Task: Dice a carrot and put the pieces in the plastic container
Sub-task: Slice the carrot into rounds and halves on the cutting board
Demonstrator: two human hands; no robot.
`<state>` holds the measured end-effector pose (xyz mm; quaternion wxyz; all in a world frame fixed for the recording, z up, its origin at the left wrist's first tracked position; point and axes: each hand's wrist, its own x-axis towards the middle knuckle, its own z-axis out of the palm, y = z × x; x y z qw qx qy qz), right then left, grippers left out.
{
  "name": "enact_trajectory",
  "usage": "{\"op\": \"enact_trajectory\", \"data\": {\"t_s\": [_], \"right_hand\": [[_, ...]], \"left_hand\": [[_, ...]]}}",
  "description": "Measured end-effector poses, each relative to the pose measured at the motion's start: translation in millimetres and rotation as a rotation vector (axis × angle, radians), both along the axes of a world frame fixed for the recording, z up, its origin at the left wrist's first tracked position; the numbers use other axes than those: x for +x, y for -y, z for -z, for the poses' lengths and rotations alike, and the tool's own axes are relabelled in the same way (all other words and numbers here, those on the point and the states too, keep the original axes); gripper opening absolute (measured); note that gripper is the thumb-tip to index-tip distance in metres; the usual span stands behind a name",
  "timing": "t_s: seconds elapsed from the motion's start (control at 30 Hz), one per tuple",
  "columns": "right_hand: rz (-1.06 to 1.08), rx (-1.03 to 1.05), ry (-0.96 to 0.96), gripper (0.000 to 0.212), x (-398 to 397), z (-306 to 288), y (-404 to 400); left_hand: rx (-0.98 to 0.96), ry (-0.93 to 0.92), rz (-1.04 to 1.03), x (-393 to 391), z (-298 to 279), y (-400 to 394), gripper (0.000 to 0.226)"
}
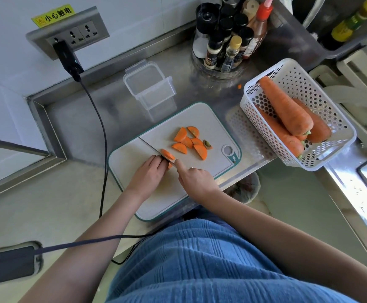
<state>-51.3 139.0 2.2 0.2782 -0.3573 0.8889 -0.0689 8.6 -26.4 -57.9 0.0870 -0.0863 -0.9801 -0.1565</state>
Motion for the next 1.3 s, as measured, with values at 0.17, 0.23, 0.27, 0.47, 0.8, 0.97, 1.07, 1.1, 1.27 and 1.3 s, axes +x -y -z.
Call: {"op": "enact_trajectory", "data": {"t_s": [0.17,0.23,0.27,0.47,0.8,0.97,1.07,1.1,1.27,1.3], "right_hand": [[0.021,0.035,0.002,0.043,4.3,2.9,1.4],[0.036,0.052,0.04,0.047,4.1,3.5,5.3],[0.042,0.057,0.061,0.05,3.5,3.8,8.3],[0.043,0.054,0.077,0.06,-2.0,8.6,17.7],[0.228,-0.091,-0.045,0.021,-17.6,6.5,-12.1],[0.247,-0.175,-0.201,0.011,-24.1,-1.7,-40.2],[0.163,-0.046,-0.264,0.026,-30.5,-4.0,-45.9],[0.143,-0.024,-0.296,0.025,-31.0,-4.2,-47.1],[0.202,-0.052,-0.315,0.014,-31.0,2.0,-56.3],[0.242,-0.067,-0.301,0.015,-29.8,3.5,-57.3]], "left_hand": [[0.008,-0.042,0.014,-1.0,-1.4,-0.7,0.009],[0.005,-0.06,0.018,-1.3,-4.4,-1.4,0.008],[-0.006,-0.065,0.021,-1.5,-4.6,-1.1,0.011],[-0.028,-0.042,0.019,-3.8,0.4,2.0,0.017],[-0.048,0.017,0.0,-2.7,-6.1,-3.9,0.024],[-0.1,-0.234,0.171,-7.0,-23.7,-22.0,0.021],[-0.038,-0.347,0.203,-22.9,-37.6,-32.3,0.024],[-0.035,-0.346,0.222,-27.0,-39.3,-31.6,0.025],[-0.107,-0.264,0.143,-17.8,-34.1,-14.8,0.013],[-0.126,-0.226,0.139,-10.9,-29.7,-11.6,0.012]]}}
